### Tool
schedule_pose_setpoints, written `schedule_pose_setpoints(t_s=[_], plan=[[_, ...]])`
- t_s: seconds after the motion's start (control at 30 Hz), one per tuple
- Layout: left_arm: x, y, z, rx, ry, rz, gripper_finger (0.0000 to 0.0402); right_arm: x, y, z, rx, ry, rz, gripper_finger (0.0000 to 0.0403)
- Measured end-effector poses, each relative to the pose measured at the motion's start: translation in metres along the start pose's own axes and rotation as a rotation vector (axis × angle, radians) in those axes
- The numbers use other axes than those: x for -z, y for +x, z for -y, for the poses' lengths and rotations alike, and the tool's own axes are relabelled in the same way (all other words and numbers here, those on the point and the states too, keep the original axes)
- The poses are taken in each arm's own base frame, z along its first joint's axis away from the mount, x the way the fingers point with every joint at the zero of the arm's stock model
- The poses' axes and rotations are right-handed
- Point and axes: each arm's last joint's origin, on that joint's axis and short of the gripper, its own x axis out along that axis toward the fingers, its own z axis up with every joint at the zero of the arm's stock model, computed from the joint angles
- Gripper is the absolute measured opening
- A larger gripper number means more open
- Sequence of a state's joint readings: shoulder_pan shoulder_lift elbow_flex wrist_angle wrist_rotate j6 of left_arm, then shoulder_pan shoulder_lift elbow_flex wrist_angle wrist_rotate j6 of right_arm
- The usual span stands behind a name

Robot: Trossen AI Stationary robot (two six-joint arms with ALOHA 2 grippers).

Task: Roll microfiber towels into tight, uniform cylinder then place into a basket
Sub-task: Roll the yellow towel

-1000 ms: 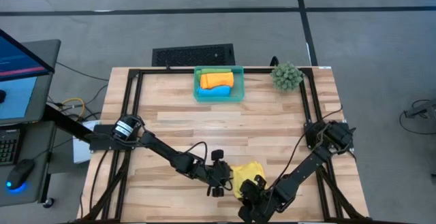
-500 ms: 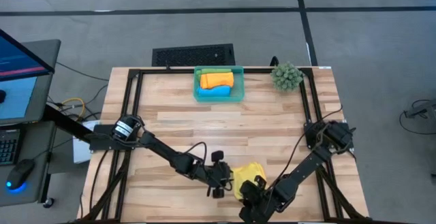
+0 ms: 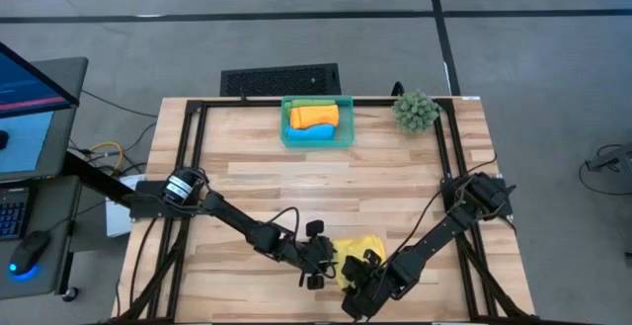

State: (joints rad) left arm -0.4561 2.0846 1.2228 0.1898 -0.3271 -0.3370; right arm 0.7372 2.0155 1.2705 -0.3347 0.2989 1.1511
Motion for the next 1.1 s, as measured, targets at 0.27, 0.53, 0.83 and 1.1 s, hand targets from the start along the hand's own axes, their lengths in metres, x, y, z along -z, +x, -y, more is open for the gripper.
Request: schedule_pose_setpoints(t_s=[0.27, 0.53, 0.83, 1.1], plan=[[0.004, 0.0, -0.002, -0.015, 0.015, -0.043, 0.0137, -0.006, -0.013, -0.001, -0.016, 0.025, 0.003, 0.0234], [0.013, -0.002, -0.004, -0.046, 0.044, -0.13, 0.0137, -0.002, -0.071, 0.002, 0.096, 0.018, 0.169, 0.0235], [0.018, -0.004, 0.003, 0.0, -0.047, -0.169, 0.0137, 0.027, -0.084, 0.031, 0.414, 0.187, 0.225, 0.0235], [0.024, 0.015, 0.006, 0.033, -0.104, -0.111, 0.0137, 0.036, -0.064, 0.048, 0.446, 0.266, 0.162, 0.0235]])
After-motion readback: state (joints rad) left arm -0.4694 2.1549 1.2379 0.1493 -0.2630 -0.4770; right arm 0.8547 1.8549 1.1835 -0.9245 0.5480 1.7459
